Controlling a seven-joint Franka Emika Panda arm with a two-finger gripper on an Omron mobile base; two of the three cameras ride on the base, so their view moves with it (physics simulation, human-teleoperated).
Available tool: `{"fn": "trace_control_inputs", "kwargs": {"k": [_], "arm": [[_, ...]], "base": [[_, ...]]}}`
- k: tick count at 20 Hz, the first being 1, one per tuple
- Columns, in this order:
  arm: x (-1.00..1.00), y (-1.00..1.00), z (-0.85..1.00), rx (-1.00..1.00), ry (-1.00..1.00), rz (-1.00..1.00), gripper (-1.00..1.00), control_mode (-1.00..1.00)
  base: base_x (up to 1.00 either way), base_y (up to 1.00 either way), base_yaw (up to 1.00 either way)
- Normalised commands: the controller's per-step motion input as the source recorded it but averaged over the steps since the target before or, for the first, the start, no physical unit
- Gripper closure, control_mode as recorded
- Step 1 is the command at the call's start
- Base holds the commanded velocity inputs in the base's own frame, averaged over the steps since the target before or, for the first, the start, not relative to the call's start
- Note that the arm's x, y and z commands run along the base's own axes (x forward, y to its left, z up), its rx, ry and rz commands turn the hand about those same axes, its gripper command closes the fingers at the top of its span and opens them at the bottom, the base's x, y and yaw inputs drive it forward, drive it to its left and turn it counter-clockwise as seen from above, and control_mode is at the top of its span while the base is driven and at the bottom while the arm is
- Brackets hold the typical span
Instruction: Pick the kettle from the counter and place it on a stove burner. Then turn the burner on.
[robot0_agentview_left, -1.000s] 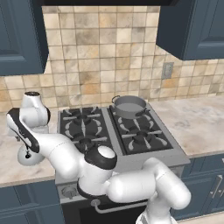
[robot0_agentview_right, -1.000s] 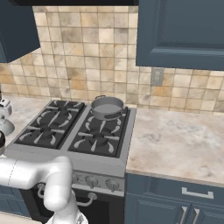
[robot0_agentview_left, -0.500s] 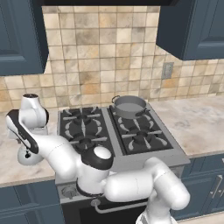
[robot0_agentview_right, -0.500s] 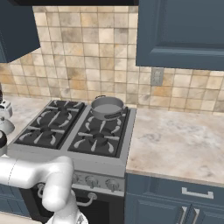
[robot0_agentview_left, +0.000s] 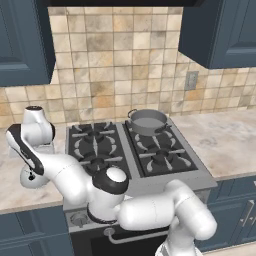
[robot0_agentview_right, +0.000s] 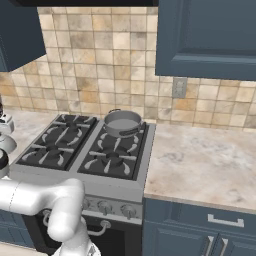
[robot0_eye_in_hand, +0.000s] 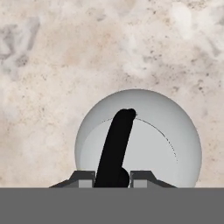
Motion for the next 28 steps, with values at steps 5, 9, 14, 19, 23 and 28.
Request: {"fn": "trace_control_inputs", "kwargs": {"k": [5,9,14,19,23,28], "arm": [[0.00,0.00,0.30,0.00,-0.10,0.00,1.00,-1.00],[-0.08,-0.06,0.46,0.00,-0.12,-0.02,1.00,-1.00],[-0.26,-0.52,0.17,-0.01,-0.02,-0.09,1.00,-1.00],[-0.24,-0.80,0.02,0.00,0.00,-0.11,1.00,-1.00],[-0.07,-0.97,0.04,0.00,-0.02,-0.11,1.00,-1.00],[0.00,-0.96,0.04,0.00,-0.06,-0.11,1.00,-1.00]], "base": [[0.00,0.00,0.00],[0.00,0.00,0.00],[0.00,0.00,0.00],[0.00,0.00,0.00],[0.00,0.00,0.00],[0.00,0.00,0.00]]}}
